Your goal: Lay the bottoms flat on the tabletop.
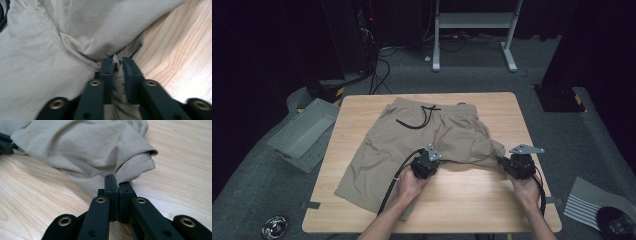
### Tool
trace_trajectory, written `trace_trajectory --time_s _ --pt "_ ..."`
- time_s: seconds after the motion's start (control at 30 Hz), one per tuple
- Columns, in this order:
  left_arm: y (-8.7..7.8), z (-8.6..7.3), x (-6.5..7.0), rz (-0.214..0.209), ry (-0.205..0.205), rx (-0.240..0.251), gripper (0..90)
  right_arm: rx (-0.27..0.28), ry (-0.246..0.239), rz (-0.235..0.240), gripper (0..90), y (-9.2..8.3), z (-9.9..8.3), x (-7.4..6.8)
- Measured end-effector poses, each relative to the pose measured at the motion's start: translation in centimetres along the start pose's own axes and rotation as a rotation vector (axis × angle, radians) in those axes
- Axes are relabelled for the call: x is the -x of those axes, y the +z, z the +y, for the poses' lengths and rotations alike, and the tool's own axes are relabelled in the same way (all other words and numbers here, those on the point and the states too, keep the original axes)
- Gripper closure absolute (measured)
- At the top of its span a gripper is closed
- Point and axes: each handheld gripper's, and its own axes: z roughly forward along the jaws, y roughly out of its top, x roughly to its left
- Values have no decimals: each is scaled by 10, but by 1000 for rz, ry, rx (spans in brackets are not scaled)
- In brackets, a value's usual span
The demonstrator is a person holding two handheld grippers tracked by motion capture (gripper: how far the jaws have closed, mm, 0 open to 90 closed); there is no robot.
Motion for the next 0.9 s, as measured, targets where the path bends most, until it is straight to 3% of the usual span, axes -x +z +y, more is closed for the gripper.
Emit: trace_trajectory --time_s 0.1,0.27,0.33,0.47,0.53,0.6,0.7,0.8,0.9 --pt "-17 0 -3 -9 4 58 859 18 3 -7 882 -5 4 3" --pt "-51 1 -19 3 -28 170 867 23 3 -71 885 -12 18 16" --pt "-69 1 -30 9 -66 229 868 27 12 -96 886 -13 23 22" --pt "-82 -3 -53 33 -159 299 868 28 33 -124 886 -10 27 31" --pt "-72 -5 -59 39 -194 260 866 12 51 -118 885 -3 26 33" --pt "-56 -8 -59 58 -191 205 859 -30 45 -128 881 10 24 30" --pt "-33 -14 -54 47 -190 120 807 -100 50 -118 799 30 19 26" --pt "-27 -17 -46 40 -195 103 666 -114 49 -111 714 34 14 22" --pt "-33 -13 -38 17 -170 115 522 -100 49 -108 647 27 10 18"
